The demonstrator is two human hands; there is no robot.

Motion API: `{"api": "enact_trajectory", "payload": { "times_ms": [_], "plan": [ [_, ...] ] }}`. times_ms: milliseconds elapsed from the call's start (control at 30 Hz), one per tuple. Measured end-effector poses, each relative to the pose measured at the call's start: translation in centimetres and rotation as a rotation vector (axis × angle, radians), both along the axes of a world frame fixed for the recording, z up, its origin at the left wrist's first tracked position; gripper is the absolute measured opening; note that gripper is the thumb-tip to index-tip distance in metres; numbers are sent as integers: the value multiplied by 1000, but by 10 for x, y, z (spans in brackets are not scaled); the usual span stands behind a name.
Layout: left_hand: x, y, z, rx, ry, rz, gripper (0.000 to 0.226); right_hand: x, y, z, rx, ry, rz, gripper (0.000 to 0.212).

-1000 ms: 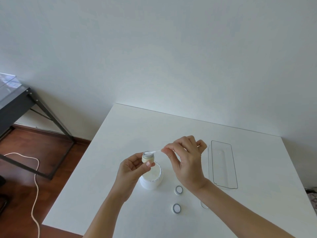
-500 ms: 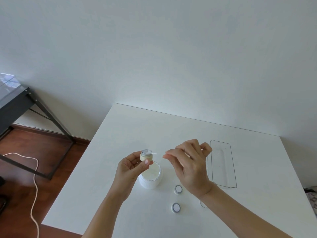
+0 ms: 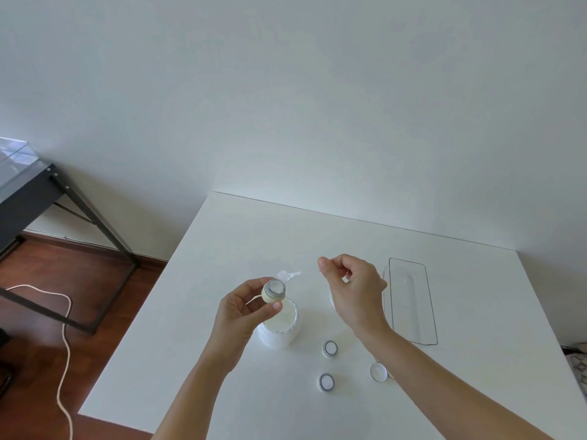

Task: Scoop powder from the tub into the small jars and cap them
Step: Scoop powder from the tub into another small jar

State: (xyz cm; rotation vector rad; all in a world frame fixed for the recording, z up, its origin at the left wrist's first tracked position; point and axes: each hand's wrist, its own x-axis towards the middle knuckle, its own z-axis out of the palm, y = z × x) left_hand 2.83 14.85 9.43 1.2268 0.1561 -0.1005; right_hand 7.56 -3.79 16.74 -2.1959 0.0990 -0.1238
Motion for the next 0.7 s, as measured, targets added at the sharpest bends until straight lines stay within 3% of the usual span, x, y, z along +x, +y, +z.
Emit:
{"api": "enact_trajectory", "payload": {
  "times_ms": [700],
  "plan": [
    [-2,5,6,-29,30,-175,47,16,1,4,-46,113,147,30]
  ]
}}
